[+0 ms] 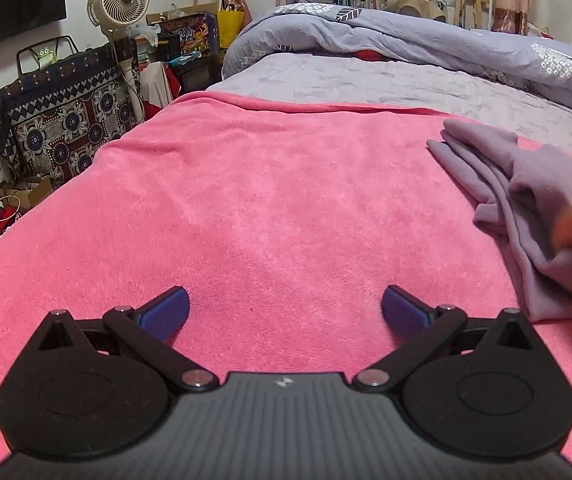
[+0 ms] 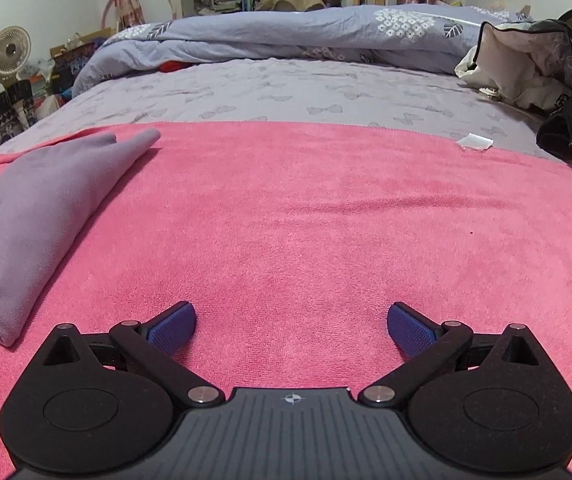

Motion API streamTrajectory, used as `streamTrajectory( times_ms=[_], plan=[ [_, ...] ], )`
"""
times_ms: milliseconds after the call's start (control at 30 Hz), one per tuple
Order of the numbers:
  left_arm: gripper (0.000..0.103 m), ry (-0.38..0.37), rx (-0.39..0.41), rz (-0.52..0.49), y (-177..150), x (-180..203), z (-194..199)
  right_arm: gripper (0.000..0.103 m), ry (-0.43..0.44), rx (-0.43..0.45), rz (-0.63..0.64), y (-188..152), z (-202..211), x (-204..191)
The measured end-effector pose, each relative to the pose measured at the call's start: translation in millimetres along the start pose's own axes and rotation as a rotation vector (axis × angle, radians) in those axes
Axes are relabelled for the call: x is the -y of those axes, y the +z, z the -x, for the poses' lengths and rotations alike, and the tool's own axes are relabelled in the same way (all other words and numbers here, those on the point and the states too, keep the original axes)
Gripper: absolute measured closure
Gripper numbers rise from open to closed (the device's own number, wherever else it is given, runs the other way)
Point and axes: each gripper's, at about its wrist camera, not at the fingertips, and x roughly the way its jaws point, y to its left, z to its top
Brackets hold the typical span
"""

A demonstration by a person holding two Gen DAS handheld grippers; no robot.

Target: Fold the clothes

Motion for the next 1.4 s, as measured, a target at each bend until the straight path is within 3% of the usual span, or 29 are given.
streamTrajectory(
  times_ms=[1200,1400],
  plan=[
    [0.0,0.002,-0.001,0.001,-2,2,-1,0.0,0.006,0.002,-0.001,0,-1,5],
    [0.0,0.001,-0.001,0.001,-1,1,-1,0.001,-0.08,-0.062,-0.026,15,10,8]
  ],
)
